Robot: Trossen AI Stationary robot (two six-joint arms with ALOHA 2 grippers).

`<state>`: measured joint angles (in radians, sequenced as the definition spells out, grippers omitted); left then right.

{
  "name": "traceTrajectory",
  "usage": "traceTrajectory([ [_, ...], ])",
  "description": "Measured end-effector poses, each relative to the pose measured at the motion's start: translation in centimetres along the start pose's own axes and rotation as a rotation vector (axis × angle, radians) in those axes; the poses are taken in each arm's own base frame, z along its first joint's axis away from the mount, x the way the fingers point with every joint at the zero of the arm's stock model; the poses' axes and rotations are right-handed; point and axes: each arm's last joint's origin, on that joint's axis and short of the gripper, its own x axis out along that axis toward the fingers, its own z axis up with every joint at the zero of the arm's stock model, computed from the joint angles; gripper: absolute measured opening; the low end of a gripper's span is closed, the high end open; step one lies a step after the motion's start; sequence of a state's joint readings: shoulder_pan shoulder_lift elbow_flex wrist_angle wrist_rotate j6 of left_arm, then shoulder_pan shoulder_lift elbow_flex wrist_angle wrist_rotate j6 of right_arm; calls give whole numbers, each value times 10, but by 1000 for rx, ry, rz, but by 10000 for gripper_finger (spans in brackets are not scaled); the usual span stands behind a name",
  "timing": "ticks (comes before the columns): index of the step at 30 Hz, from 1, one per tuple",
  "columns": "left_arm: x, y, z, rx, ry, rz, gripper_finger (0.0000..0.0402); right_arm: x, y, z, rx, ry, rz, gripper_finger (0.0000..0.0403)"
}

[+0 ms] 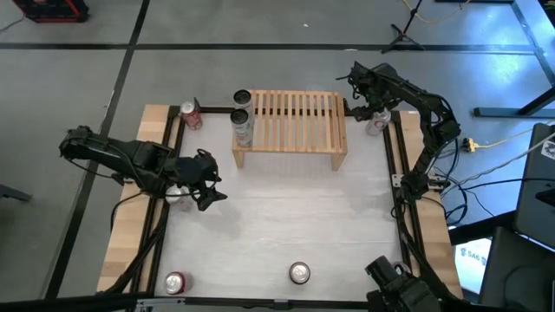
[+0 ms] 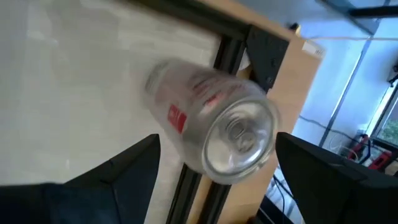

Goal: Place canned beverage on shelf
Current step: Put the silver soda can on the shelf

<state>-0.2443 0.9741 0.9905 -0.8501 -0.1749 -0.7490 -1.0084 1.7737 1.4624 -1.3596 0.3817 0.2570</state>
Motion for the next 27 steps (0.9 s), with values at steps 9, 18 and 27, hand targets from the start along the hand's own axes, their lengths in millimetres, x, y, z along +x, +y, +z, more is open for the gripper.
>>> traceTrajectory([
  [9,0,0,0,45,0,0,330,-1,1,-3,-14,35,68,308],
  [18,0,-1,1,43,-13,-12,330,3,4,-4,-36,37,110,308],
  [27,0,-2,2,40,-24,-21,330,0,4,-6,-81,41,180,308],
])
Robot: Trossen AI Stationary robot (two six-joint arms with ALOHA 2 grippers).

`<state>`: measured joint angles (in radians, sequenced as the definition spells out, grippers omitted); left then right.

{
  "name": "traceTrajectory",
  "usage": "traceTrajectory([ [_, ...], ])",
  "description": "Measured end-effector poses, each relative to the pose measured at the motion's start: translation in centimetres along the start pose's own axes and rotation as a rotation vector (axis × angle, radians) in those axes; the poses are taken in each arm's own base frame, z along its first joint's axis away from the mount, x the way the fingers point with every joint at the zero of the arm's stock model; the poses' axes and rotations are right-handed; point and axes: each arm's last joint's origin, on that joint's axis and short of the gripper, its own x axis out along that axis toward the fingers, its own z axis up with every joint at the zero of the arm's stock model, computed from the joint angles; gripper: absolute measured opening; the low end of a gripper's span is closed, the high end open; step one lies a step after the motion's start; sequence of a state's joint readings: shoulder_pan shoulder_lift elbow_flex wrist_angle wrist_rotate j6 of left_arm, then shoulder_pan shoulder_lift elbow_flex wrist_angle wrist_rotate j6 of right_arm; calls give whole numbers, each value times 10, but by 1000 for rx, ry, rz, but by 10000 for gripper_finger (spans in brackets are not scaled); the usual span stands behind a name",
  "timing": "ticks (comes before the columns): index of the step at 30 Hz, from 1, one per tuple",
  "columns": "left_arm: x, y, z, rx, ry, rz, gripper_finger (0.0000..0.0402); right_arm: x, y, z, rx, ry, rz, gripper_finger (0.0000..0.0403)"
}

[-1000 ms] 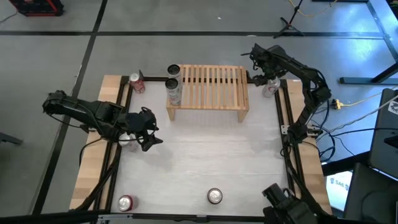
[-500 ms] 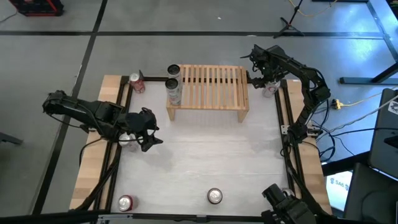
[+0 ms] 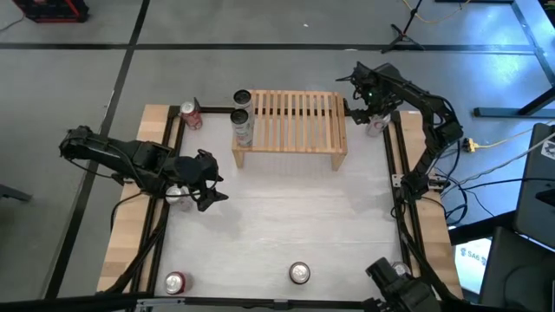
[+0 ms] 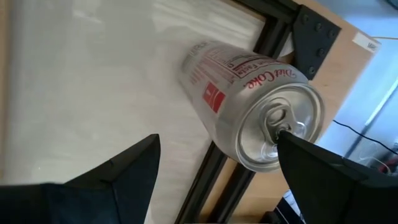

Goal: Place canned beverage on shelf
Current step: Put the silver soda can on the shelf

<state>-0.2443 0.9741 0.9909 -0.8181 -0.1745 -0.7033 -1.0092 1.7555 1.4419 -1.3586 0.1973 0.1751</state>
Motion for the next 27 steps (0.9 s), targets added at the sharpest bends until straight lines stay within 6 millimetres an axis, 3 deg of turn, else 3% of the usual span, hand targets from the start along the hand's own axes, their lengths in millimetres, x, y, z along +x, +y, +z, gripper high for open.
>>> traceTrajectory([
  [9,0,0,0,0,-12,13,330,-8,-2,-3,-20,-21,7,308],
  [18,0,-1,1,-3,-23,5,330,-37,-11,3,27,-126,-106,308],
  [27,0,-1,2,-4,-29,1,330,-21,-17,6,53,-56,-78,308],
])
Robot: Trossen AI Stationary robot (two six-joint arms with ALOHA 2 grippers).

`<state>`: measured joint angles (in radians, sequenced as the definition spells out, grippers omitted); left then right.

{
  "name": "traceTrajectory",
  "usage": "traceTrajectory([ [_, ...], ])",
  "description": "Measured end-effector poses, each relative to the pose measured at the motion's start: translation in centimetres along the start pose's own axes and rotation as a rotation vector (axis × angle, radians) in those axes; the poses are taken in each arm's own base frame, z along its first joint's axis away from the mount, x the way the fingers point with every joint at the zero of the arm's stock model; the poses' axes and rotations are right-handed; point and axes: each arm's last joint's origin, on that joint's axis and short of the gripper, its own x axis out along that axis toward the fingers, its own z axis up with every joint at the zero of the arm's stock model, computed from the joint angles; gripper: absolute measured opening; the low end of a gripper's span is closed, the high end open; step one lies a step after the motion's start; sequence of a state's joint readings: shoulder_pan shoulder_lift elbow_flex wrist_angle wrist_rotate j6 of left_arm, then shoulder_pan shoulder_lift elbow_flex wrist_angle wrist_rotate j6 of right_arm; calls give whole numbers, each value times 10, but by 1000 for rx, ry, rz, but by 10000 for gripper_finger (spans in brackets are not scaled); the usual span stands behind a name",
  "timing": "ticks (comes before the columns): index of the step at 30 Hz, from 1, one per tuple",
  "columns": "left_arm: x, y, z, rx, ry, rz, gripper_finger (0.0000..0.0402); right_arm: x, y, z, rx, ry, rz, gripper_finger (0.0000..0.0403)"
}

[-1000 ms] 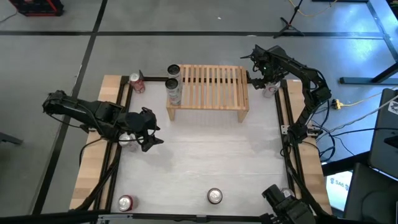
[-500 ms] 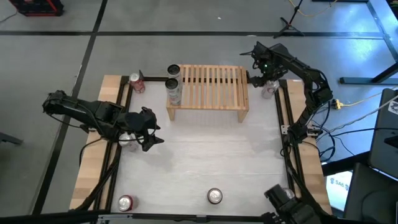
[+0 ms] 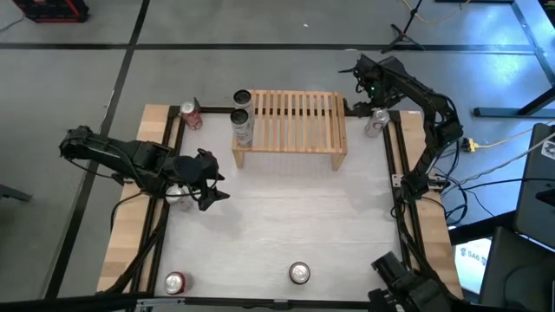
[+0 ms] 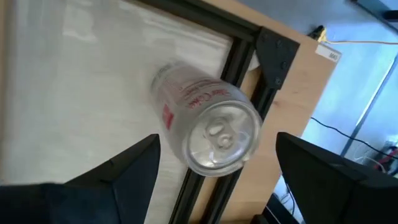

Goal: Place canned beverage on shelf
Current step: Put the silver soda can on the shelf

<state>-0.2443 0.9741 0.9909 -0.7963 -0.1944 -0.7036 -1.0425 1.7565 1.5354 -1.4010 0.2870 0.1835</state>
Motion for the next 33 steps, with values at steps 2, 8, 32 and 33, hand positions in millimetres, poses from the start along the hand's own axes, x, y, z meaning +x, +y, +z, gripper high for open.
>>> traceTrajectory([
  [2,0,0,0,0,0,0,330,3,2,1,-4,9,-13,308],
  [8,0,0,0,0,0,0,330,12,4,4,3,40,-26,308],
  [32,0,0,0,0,2,1,330,27,12,11,-39,125,20,308],
  [33,0,0,0,0,2,1,330,27,12,11,-38,125,26,308],
])
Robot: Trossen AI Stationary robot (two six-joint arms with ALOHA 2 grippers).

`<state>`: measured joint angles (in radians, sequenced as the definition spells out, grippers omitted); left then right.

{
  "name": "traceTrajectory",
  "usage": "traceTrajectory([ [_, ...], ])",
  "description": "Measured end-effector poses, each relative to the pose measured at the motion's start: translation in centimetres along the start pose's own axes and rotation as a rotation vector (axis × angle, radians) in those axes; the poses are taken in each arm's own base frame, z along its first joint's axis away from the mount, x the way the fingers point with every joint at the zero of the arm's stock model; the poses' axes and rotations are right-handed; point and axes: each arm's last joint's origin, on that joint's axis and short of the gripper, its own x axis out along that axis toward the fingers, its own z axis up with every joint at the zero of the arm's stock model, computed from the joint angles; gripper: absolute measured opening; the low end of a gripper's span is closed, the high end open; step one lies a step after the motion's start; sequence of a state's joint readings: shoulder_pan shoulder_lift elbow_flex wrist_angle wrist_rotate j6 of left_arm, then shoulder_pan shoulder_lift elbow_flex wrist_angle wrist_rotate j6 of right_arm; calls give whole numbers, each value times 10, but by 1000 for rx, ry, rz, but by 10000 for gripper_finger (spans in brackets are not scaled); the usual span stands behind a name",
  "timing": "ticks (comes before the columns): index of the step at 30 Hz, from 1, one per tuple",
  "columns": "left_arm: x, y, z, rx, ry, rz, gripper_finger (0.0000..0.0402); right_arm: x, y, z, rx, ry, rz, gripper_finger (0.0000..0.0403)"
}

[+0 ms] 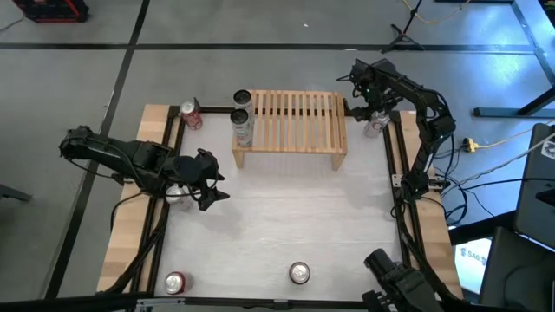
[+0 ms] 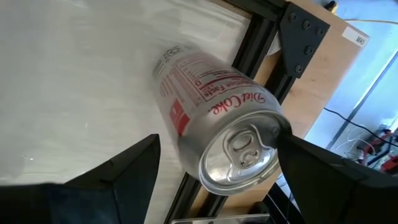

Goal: Place canned beverage on shelf
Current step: Put the silver soda can on the shelf

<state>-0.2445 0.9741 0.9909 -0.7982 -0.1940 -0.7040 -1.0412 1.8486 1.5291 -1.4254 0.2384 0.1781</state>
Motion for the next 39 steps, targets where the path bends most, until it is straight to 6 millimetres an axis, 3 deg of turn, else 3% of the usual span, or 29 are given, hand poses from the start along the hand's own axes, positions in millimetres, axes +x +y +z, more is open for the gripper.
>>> traceTrajectory([
  [39,0,0,0,2,-3,3,330,-8,2,0,-20,6,124,308],
])
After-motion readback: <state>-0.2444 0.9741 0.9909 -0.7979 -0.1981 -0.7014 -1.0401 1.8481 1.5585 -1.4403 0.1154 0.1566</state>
